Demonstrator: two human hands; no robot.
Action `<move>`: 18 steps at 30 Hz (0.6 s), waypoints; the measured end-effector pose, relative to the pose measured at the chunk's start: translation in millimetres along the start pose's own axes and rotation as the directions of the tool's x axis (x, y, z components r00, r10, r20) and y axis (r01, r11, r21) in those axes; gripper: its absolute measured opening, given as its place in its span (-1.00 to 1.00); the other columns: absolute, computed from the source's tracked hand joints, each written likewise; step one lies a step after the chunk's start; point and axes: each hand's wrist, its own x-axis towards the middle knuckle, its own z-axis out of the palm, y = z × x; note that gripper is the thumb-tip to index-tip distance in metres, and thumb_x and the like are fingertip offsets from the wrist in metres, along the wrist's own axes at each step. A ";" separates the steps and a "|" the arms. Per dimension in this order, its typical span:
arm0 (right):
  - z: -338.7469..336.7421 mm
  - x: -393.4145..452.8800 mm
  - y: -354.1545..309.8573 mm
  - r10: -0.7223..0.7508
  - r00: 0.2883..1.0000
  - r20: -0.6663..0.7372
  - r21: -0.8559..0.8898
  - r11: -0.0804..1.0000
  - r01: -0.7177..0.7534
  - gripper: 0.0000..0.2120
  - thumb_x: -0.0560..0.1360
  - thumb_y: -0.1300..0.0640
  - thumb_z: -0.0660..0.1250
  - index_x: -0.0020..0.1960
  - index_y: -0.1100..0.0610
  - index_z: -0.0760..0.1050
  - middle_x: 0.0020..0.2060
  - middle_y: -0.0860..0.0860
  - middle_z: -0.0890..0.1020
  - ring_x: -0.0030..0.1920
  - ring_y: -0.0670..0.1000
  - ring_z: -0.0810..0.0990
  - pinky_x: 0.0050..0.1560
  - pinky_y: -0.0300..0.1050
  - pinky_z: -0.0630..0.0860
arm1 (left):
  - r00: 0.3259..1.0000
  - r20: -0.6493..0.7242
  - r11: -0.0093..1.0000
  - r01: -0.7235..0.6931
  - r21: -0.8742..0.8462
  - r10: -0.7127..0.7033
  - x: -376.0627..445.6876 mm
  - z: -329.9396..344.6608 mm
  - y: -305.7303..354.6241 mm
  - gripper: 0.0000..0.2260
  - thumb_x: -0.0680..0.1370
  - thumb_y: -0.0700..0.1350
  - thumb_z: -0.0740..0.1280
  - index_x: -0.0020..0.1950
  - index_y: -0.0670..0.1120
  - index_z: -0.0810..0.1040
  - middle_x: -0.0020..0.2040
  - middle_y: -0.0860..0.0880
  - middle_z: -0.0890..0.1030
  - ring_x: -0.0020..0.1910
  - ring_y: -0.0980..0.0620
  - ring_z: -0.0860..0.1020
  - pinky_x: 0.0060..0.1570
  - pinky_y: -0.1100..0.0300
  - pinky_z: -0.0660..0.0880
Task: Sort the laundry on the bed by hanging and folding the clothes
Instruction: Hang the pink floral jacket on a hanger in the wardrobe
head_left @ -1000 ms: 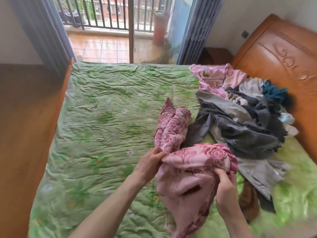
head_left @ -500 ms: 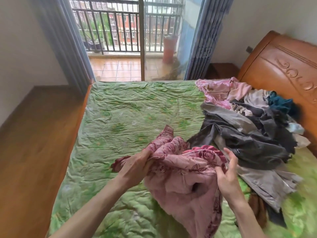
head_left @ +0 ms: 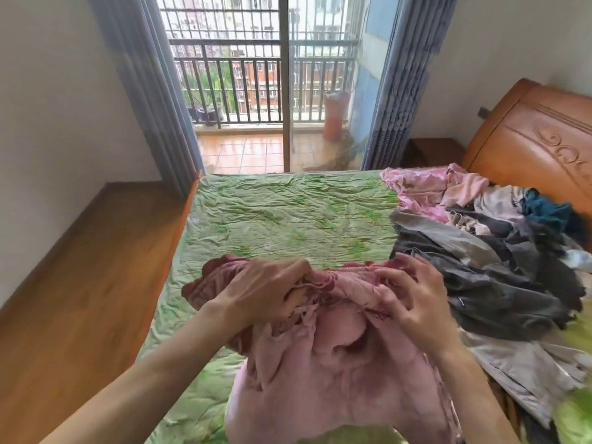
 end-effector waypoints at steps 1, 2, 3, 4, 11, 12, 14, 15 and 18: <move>5.2 2.2 -4.5 -0.059 0.998 0.027 -0.040 0.997 0.060 -0.76 0.60 -0.23 0.32 0.21 -0.25 0.62 0.48 -0.14 0.38 0.57 -0.01 0.23 0.55 0.14 0.17 | 0.998 0.011 0.997 -0.065 0.038 0.065 2.7 0.1 2.3 -0.88 0.60 -0.12 0.33 0.05 -0.16 0.57 -0.17 0.00 0.62 -0.30 -0.03 0.59 -0.43 0.07 0.45; 11.8 4.0 -9.8 -0.108 0.992 0.067 -0.015 0.994 0.109 -0.70 0.60 -0.30 0.28 0.23 -0.25 0.62 0.48 -0.18 0.40 0.57 -0.03 0.25 0.54 0.13 0.18 | 0.993 0.020 0.990 -0.119 0.082 0.117 4.0 1.7 3.4 -0.90 0.61 -0.16 0.35 0.09 -0.16 0.58 -0.13 0.00 0.62 -0.25 -0.02 0.60 -0.42 0.08 0.48; 19.1 5.3 -16.1 -0.148 0.983 0.112 0.042 0.989 0.144 -0.68 0.60 -0.34 0.27 0.24 -0.24 0.61 0.42 -0.24 0.47 0.50 -0.07 0.35 0.49 0.12 0.28 | 0.988 0.022 0.980 -0.151 0.126 0.150 4.0 3.8 3.0 -0.89 0.61 -0.19 0.38 0.12 -0.16 0.59 -0.11 -0.01 0.61 -0.21 -0.02 0.60 -0.42 0.08 0.50; 27.3 6.0 -22.1 -0.192 0.970 0.152 0.093 0.979 0.179 -0.66 0.60 -0.34 0.28 0.26 -0.21 0.60 0.31 -0.29 0.54 0.39 -0.13 0.47 0.40 0.10 0.40 | 0.987 0.014 0.974 -0.161 0.158 0.161 3.0 5.9 1.3 -0.88 0.61 -0.21 0.41 0.15 -0.15 0.60 -0.09 -0.01 0.61 -0.18 -0.02 0.59 -0.41 0.07 0.51; 58.5 2.4 -36.8 -0.184 0.965 0.186 0.173 0.973 0.152 -0.79 0.62 -0.25 0.28 0.15 -0.17 0.52 -0.05 -0.38 0.61 -0.04 -0.30 0.59 -0.10 -0.25 0.47 | 0.994 -0.087 0.982 -0.056 0.179 0.073 -22.6 6.8 -26.4 -0.84 0.65 -0.19 0.34 0.21 -0.16 0.61 0.01 -0.05 0.60 -0.01 -0.06 0.54 -0.14 0.05 0.54; 56.7 4.6 -40.1 -0.185 0.972 0.142 0.145 0.976 0.164 -0.79 0.61 -0.25 0.29 0.14 -0.18 0.53 -0.09 -0.41 0.61 -0.08 -0.31 0.59 -0.13 -0.28 0.45 | 0.994 -0.104 0.985 -0.027 0.171 0.045 -26.2 6.5 -29.5 -0.82 0.66 -0.16 0.33 0.22 -0.15 0.62 0.06 -0.06 0.60 0.03 -0.08 0.55 -0.07 0.04 0.55; 49.9 13.1 -47.7 -0.201 0.978 0.052 0.119 0.974 0.194 -0.78 0.57 -0.20 0.33 0.14 -0.15 0.60 -0.12 -0.35 0.65 -0.11 -0.21 0.65 -0.14 -0.23 0.50 | 0.988 -0.150 0.988 0.062 0.139 -0.040 -33.4 7.8 -34.0 -0.78 0.69 -0.08 0.28 0.24 -0.13 0.61 0.11 -0.08 0.57 0.05 -0.11 0.55 -0.04 -0.01 0.56; 45.1 18.8 -51.8 -0.210 0.978 0.013 0.118 0.971 0.207 -0.77 0.56 -0.16 0.37 0.14 -0.11 0.64 -0.08 -0.26 0.70 -0.09 -0.12 0.69 -0.12 -0.17 0.55 | 0.982 -0.163 0.988 0.110 0.107 -0.092 -36.3 9.1 -34.9 -0.74 0.71 -0.03 0.24 0.27 -0.13 0.61 0.11 -0.07 0.55 0.05 -0.11 0.54 -0.04 -0.01 0.55; 30.5 34.4 -68.3 -0.285 0.958 -0.046 0.099 0.953 0.288 -0.72 0.58 -0.14 0.36 0.13 0.00 0.70 -0.02 -0.10 0.76 -0.09 -0.02 0.73 -0.14 -0.04 0.63 | 0.964 -0.152 0.975 0.219 -0.023 -0.220 -44.1 20.1 -36.4 -0.70 0.73 0.01 0.24 0.41 -0.06 0.53 0.17 -0.02 0.54 0.12 -0.09 0.56 0.05 0.03 0.52</move>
